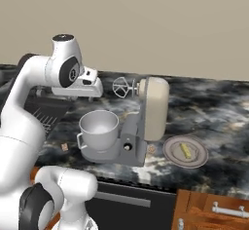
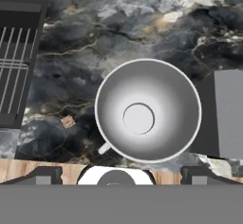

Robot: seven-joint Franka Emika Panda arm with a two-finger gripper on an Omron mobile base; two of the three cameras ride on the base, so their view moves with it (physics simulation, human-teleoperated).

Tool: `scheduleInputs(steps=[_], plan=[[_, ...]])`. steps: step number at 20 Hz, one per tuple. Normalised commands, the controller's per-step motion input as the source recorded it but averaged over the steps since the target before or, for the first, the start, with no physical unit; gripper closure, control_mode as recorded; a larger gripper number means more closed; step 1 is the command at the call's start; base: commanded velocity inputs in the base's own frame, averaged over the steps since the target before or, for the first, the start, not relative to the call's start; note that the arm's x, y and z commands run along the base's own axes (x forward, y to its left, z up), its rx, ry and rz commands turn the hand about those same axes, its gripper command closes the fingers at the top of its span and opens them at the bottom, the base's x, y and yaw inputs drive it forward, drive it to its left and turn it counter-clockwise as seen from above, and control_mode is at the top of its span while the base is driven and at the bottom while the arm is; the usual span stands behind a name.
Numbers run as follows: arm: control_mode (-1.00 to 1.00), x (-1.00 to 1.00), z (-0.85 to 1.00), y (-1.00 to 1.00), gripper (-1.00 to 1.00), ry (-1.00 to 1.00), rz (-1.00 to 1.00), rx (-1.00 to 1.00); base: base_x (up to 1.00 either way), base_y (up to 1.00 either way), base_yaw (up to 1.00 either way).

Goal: Add butter and sugar cubes to the stand mixer bowl and then turn on the stand mixer to begin making frosting.

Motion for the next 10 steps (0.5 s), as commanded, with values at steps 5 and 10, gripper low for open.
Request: scheduleInputs(steps=[5,10], plan=[[1.0,0.0,0.0,0.0,-1.0,0.0,0.0,0.0,-0.1,-0.35,-0.01],[1.0,0.0,0.0,0.0,-1.0,0.0,0.0,0.0,0.1,-0.36,0.0]])
